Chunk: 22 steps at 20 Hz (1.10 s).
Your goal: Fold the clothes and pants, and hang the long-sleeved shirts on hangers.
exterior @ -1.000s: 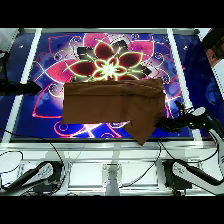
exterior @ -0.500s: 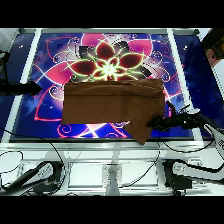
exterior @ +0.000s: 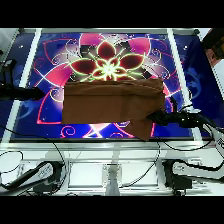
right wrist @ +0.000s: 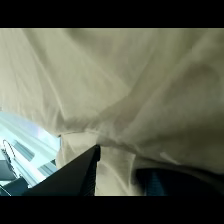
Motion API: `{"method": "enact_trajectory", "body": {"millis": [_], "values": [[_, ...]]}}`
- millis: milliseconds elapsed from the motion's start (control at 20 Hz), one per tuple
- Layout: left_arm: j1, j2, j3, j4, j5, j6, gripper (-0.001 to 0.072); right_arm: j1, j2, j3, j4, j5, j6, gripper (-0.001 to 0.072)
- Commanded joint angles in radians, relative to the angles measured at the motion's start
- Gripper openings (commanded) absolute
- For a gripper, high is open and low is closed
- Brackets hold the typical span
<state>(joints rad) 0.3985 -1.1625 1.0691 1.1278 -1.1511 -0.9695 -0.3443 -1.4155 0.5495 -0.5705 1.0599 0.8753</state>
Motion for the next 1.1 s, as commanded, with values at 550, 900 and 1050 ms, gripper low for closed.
{"method": "enact_trajectory", "body": {"millis": [550,900,1050], "values": [[0.042,-0.008,-0.29,-0.093,-0.003,-0.011,0.0532,-0.001,0.063,0.0,-0.185,0.046,0.056,0.0016],[0.042,-0.009,-0.4,-0.18,0.09,-0.01,0.0531,-0.001,0.063,0.0,-0.185,0.047,0.056,0.0016],[0.042,-0.011,-0.441,-0.171,0.097,-0.008,0.0531,-0.001,0.063,0.001,-0.184,0.047,0.056,0.0015]]}}
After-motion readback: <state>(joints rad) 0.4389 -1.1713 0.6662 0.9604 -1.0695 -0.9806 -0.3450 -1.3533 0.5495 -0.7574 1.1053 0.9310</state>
